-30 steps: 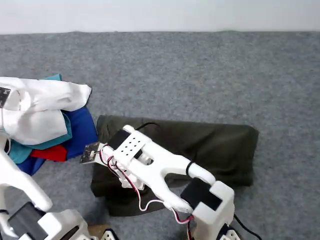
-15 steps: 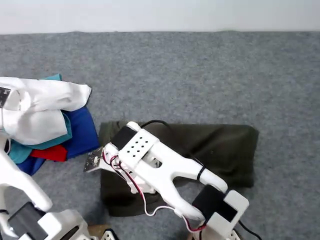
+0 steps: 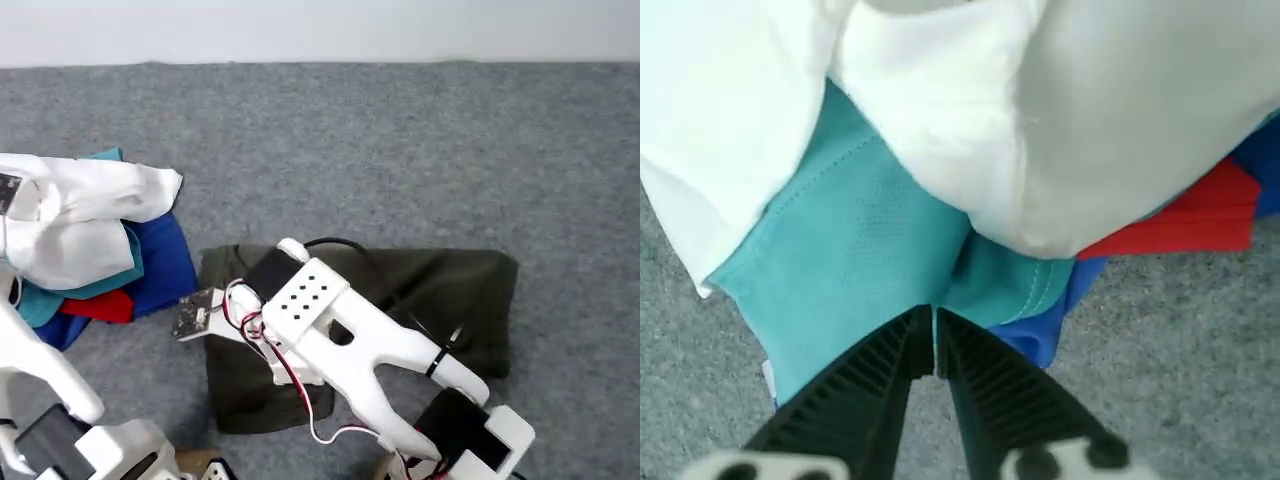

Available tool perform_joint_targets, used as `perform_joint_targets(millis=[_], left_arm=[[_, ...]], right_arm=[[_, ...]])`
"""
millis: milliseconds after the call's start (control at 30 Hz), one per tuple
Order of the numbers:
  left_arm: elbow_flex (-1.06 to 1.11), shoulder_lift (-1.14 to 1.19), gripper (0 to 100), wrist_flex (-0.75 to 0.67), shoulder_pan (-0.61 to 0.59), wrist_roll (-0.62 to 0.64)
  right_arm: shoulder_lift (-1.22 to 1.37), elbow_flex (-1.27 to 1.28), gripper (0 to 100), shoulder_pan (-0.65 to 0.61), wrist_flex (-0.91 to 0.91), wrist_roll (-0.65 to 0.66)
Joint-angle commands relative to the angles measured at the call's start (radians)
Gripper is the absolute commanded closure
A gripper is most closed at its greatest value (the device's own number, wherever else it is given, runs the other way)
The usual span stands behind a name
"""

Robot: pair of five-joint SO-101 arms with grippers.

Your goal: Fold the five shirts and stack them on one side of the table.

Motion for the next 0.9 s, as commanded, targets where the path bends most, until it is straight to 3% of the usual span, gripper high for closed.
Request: perform_joint_targets(millis=[0, 433, 733, 867], left_arm=[[-0.012, -0.006, 99, -0.018, 0.028, -0.009], [-0.036, -0.005, 99, -0.018, 0.057, -0.009], [-0.036, -0.005, 99, -0.018, 0.058, -0.009], [-0.036, -0.005, 99, -0.018, 0.058, -0.009]], right_arm=[[-0.038, 0.002, 97.5, -0.005, 0.044, 0.011], [-0.254, -0.005, 97.4, -0.136, 0.044, 0.006], [-0.131, 0.176, 96.4, -0.105, -0.073, 0.011], [-0.048, 0.198, 84.8, -0.025, -0.104, 0.011]])
